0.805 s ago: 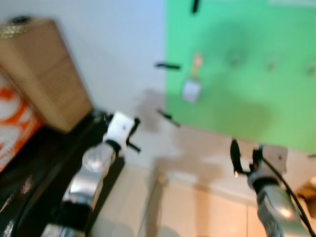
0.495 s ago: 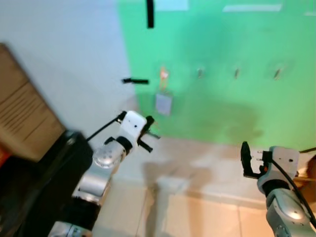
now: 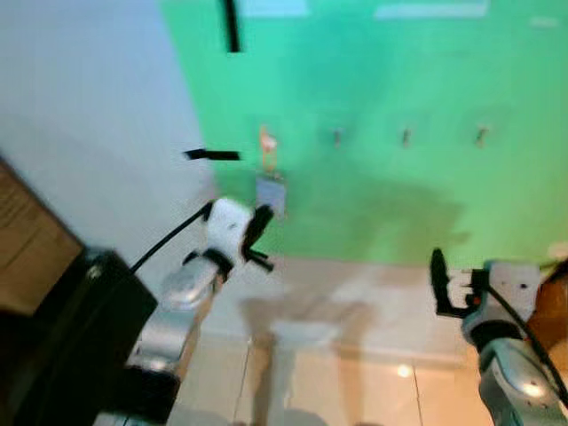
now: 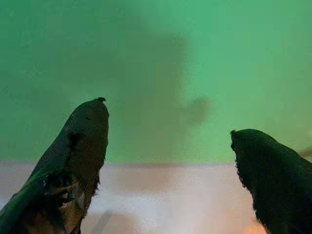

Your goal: Hang keys on a hook

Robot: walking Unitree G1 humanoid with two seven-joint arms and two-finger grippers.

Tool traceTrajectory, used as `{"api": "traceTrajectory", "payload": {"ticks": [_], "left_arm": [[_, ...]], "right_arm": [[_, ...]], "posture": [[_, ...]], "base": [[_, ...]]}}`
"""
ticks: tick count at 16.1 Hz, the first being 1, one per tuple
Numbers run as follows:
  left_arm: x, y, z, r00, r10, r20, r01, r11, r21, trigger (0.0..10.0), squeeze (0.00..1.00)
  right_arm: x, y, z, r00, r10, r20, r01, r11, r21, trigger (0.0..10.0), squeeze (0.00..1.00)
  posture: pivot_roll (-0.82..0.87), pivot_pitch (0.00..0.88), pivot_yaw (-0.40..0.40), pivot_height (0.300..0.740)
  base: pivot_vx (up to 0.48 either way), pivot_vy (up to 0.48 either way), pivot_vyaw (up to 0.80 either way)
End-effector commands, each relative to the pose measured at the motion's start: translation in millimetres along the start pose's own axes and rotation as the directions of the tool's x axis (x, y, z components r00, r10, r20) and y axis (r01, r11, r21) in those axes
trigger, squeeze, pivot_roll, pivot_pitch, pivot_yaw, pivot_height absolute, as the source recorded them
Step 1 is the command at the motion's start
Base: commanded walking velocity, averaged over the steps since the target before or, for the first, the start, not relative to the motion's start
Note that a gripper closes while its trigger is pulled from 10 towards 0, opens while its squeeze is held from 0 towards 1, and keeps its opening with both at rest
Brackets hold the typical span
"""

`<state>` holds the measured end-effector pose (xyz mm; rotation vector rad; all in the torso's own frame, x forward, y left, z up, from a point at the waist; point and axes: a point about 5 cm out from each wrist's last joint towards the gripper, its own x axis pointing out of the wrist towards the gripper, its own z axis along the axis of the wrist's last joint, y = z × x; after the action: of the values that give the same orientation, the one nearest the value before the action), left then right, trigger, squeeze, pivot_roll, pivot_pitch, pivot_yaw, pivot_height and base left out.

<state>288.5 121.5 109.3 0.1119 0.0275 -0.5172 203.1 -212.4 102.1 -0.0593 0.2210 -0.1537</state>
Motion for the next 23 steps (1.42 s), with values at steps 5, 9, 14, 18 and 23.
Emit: {"api": "traceTrajectory", "payload": {"ticks": [5,9,14,18,23], "left_arm": [[-11.8,3.6,8,0.999,-0.028,0.032,0.028,0.999,0.022,10.0,0.00],[-10.7,3.0,8,0.999,-0.044,0.019,0.044,0.999,0.022,10.0,0.00],[-5.9,-4.1,6,0.997,-0.075,0.017,0.075,0.997,-0.001,10.0,0.00],[-4.6,-3.5,5,0.997,-0.074,0.029,0.074,0.997,-0.018,10.0,0.00],[-6.2,0.9,0,0.999,0.044,0.025,-0.044,0.998,-0.034,10.0,0.00]], "right_arm": [[2.2,6.4,6,0.998,0.055,0.014,-0.055,0.998,-0.005,10.0,0.00],[-1.7,5.5,3,0.999,0.035,0.008,-0.035,0.999,0.007,10.0,0.00],[-10.4,2.2,0,1.000,0.001,0.001,-0.001,1.000,0.014,10.0,0.00],[-14.7,4.3,2,1.000,-0.007,0.010,0.007,1.000,0.010,10.0,0.00],[-5.9,0.8,4,1.000,0.021,0.015,-0.021,1.000,-0.016,10.0,0.00]], "posture": [[-0.19,0.000,0.023,0.740],[-0.21,0.000,0.048,0.740],[-0.24,0.000,0.070,0.740],[-0.26,0.000,0.067,0.740],[-0.23,0.000,0.060,0.740]], "base": [[0.000,0.000,-0.25],[0.000,0.000,-0.80],[0.000,0.092,-0.80],[0.000,0.225,-0.40],[0.000,-0.082,0.00]]}}
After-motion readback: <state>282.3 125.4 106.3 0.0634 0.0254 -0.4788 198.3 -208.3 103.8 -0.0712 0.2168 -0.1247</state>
